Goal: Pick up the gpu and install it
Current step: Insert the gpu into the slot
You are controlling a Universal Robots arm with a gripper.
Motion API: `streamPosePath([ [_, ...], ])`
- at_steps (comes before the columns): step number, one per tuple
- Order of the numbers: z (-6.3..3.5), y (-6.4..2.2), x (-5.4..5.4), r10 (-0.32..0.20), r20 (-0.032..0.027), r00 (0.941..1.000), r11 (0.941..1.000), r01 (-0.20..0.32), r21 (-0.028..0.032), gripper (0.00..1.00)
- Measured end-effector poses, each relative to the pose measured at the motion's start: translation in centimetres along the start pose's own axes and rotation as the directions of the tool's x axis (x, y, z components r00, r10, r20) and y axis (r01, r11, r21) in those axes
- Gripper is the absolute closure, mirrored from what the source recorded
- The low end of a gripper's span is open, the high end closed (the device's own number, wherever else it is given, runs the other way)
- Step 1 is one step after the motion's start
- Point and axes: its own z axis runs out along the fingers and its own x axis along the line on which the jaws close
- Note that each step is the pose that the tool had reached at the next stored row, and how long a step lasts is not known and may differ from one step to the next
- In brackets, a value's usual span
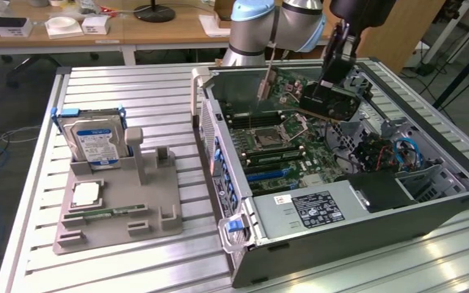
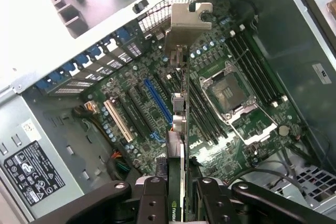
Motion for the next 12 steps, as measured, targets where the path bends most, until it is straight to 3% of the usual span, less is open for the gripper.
streamPosePath([
  [12,0.06,0.00,0.00,-0.119,-0.0041,0.9929,0.9929,0.119,0.0025,0.74],
])
